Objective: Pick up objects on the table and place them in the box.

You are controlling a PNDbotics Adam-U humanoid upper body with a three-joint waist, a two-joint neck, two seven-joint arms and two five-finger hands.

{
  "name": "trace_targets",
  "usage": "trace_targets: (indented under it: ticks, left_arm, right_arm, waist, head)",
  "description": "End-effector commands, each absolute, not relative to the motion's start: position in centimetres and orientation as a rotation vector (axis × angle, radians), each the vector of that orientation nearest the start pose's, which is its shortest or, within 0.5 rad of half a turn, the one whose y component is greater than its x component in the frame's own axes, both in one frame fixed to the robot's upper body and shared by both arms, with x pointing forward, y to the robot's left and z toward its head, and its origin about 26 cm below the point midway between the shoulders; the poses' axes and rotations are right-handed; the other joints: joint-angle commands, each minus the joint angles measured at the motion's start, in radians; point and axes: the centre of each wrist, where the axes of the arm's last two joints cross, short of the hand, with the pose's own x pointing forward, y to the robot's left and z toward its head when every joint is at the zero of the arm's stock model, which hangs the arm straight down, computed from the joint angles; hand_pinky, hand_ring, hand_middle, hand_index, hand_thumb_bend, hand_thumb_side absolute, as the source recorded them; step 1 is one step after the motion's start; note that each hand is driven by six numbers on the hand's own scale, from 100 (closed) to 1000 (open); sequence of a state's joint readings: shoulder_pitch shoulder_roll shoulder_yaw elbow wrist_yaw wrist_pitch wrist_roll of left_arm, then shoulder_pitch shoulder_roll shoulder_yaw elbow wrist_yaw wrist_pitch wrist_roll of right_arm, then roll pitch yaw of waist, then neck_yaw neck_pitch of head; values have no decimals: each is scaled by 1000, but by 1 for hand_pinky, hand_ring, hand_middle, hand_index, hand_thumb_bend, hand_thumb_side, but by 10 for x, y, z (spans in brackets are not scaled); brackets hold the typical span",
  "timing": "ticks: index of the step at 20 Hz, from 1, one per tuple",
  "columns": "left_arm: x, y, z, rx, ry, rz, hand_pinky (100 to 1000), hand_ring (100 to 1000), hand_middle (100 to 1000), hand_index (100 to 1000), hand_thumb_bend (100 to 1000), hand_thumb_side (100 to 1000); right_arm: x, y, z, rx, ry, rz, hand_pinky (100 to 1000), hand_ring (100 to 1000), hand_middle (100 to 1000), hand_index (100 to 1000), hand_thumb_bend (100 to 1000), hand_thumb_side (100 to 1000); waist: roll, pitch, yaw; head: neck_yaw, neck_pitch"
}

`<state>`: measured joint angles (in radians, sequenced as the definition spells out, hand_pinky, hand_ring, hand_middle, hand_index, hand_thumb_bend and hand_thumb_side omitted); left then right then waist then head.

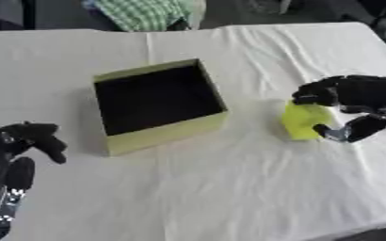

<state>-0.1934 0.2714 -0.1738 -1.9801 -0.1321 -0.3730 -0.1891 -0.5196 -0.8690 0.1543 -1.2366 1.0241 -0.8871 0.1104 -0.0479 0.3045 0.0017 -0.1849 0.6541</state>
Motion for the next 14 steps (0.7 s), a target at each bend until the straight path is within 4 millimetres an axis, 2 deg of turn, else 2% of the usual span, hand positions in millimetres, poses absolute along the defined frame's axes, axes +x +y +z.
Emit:
trace_targets:
  ticks: [1, 2, 3, 4, 5, 6, 7, 8, 9, 10, 14]
  left_arm:
    - [285, 220, 155, -45, -2447, -821, 609, 475, 531, 786, 100, 781]
    - [285, 220, 155, -46, -2447, -822, 609, 475, 531, 786, 100, 782]
    - [285, 220, 155, -46, -2447, -822, 609, 475, 531, 786, 100, 782]
    - [285, 220, 155, -46, -2447, -822, 609, 475, 531, 786, 100, 782]
    - [285, 220, 155, -46, -2447, -821, 609, 475, 531, 786, 100, 782]
    - [285, 220, 155, -46, -2447, -821, 609, 475, 531, 786, 100, 782]
    - [285, 220, 155, -46, -2447, -820, 609, 475, 531, 786, 100, 782]
    - [285, 220, 155, -46, -2447, -821, 610, 475, 531, 786, 100, 782]
    - [285, 220, 155, -46, -2447, -821, 610, 475, 531, 786, 100, 782]
    - [285, 220, 155, -46, -2447, -821, 610, 476, 531, 786, 100, 782]
    - [285, 220, 155, -44, -2447, -819, 610, 476, 531, 786, 100, 782]
  right_arm:
    - [378, -436, 186, 1136, 1784, -2753, 831, 923, 850, 1000, 100, 909]
    - [378, -435, 185, 1131, 1799, -2746, 817, 903, 773, 1000, 100, 829]
    - [378, -435, 185, 1125, 1816, -2739, 814, 901, 763, 1000, 100, 817]
    - [378, -434, 185, 1120, 1831, -2729, 793, 874, 643, 1000, 100, 710]
    - [379, -433, 185, 1117, 1850, -2713, 786, 866, 607, 1000, 100, 659]
    - [379, -433, 185, 1115, 1872, -2695, 772, 854, 547, 1000, 100, 559]
    - [378, -432, 186, 1115, 1891, -2679, 770, 852, 537, 1000, 100, 545]
    - [378, -431, 186, 1117, 1910, -2663, 749, 827, 466, 1000, 100, 438]
    - [378, -431, 187, 1119, 1930, -2646, 744, 818, 447, 1000, 100, 417]
    - [378, -430, 188, 1120, 1948, -2628, 731, 791, 395, 1000, 100, 329]
    - [377, -426, 196, 1116, 2018, -2541, 720, 752, 340, 1000, 100, 306]
  waist:
    - [2, -16, 0]
    - [2, -16, 0]
    - [2, -16, 0]
    - [2, -16, 1]
    - [2, -16, 1]
    - [2, -16, 1]
    - [2, -16, 1]
    - [2, -16, 1]
    - [2, -16, 1]
    - [2, -16, 1]
    - [1, -16, 1]
  head:
    - [-2, -2]
    - [-2, -2]
    - [-2, -3]
    - [-2, -4]
    - [-2, -5]
    - [-2, -7]
    - [-2, -8]
    - [-2, -8]
    - [-2, -9]
    - [-2, -9]
    - [3, -5]
